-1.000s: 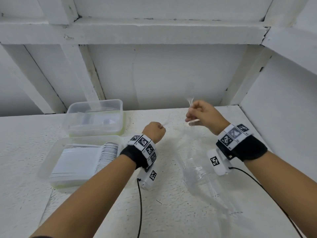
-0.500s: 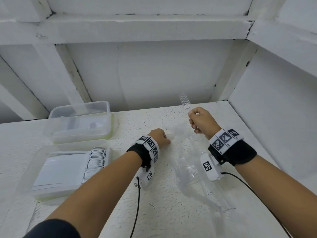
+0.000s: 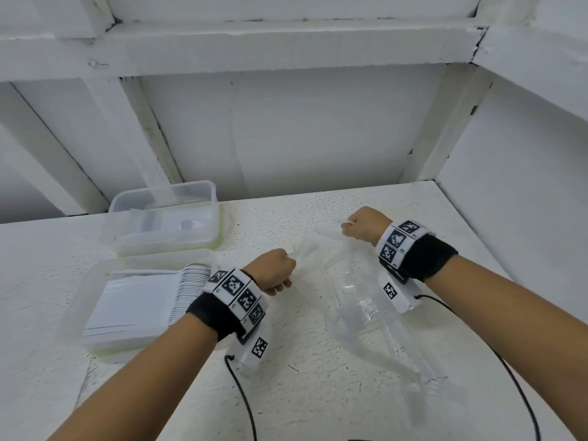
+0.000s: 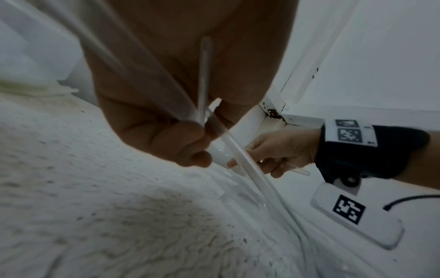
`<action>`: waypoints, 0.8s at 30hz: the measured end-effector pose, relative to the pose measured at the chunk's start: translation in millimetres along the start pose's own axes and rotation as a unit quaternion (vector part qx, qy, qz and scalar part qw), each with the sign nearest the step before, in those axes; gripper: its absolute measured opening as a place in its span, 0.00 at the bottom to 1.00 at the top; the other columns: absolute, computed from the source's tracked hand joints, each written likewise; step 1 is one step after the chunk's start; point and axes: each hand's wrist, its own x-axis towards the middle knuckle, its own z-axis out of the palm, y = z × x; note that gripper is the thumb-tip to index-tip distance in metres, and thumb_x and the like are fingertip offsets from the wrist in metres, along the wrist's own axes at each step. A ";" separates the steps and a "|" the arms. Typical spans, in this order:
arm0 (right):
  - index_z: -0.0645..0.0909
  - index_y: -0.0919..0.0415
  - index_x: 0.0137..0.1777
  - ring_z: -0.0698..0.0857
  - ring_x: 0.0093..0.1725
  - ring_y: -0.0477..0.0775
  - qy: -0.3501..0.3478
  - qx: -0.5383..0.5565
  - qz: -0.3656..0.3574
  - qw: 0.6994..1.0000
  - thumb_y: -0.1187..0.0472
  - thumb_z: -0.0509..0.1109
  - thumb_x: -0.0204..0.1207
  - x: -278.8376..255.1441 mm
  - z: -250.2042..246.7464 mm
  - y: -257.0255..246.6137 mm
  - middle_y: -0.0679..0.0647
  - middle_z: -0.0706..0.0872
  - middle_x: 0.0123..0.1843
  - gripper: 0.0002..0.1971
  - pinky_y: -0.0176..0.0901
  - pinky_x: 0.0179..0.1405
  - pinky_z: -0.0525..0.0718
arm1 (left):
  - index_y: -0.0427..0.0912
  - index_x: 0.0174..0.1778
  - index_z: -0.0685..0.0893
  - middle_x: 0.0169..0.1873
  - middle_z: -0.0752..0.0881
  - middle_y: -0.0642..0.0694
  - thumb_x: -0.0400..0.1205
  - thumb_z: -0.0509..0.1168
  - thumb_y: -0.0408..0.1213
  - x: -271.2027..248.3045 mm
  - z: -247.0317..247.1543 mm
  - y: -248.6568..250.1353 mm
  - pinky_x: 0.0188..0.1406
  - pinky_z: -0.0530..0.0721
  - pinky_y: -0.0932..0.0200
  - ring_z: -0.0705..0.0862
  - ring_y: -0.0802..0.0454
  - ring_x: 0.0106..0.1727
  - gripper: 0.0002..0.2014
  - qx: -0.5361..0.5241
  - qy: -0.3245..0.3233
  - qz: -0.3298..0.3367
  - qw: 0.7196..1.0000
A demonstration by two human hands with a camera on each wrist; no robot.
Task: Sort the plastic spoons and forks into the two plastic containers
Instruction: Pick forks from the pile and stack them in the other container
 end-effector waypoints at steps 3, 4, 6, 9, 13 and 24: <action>0.83 0.68 0.49 0.84 0.52 0.57 -0.028 -0.107 -0.037 0.993 0.57 0.66 0.79 4.4 8.6 -9.7 0.58 0.85 0.49 0.12 0.44 0.47 0.81 | 0.40 0.50 0.70 0.34 0.76 0.46 0.86 0.49 0.38 -4.2 0.8 -11.0 0.24 0.68 0.63 0.68 0.52 0.28 0.07 -0.001 0.032 0.003 0.999; 0.82 0.68 0.58 0.84 0.58 0.58 -0.027 -0.125 -0.035 0.991 0.57 0.67 0.78 5.8 11.9 -12.3 0.59 0.85 0.57 0.16 0.46 0.55 0.81 | 0.40 0.51 0.70 0.34 0.75 0.46 0.86 0.48 0.39 -4.8 0.8 -14.2 0.24 0.68 0.63 0.68 0.52 0.29 0.08 0.001 0.043 0.002 0.999; 0.79 0.68 0.64 0.84 0.59 0.59 -0.016 -0.154 -0.034 0.987 0.57 0.68 0.78 7.1 16.0 -17.0 0.60 0.84 0.61 0.19 0.47 0.57 0.81 | 0.40 0.54 0.70 0.35 0.74 0.46 0.87 0.47 0.41 -3.9 1.5 -18.9 0.26 0.71 0.62 0.70 0.51 0.30 0.10 0.023 0.060 0.005 0.998; 0.79 0.69 0.54 0.84 0.51 0.61 -0.011 -0.182 -0.037 0.983 0.55 0.63 0.80 10.2 19.1 -20.3 0.59 0.84 0.51 0.15 0.47 0.50 0.81 | 0.37 0.52 0.68 0.34 0.72 0.46 0.88 0.45 0.39 -0.6 5.1 -22.0 0.32 0.72 0.60 0.70 0.52 0.31 0.11 0.076 0.086 0.019 0.993; 0.75 0.65 0.37 0.78 0.37 0.55 0.006 -0.201 -0.029 0.979 0.58 0.60 0.81 13.1 22.8 -18.5 0.56 0.82 0.39 0.14 0.43 0.40 0.76 | 0.37 0.49 0.68 0.47 0.78 0.37 0.88 0.44 0.36 4.4 8.2 -26.2 0.41 0.70 0.55 0.72 0.46 0.41 0.10 0.120 0.148 0.026 0.981; 0.81 0.58 0.49 0.65 0.17 0.45 0.064 0.304 -0.091 0.946 0.59 0.64 0.81 -17.4 -9.7 -13.3 0.54 0.87 0.34 0.05 0.33 0.16 0.62 | 0.43 0.57 0.71 0.51 0.80 0.41 0.84 0.47 0.29 -12.3 4.2 -19.2 0.45 0.74 0.55 0.78 0.44 0.46 0.11 0.026 0.162 0.079 0.983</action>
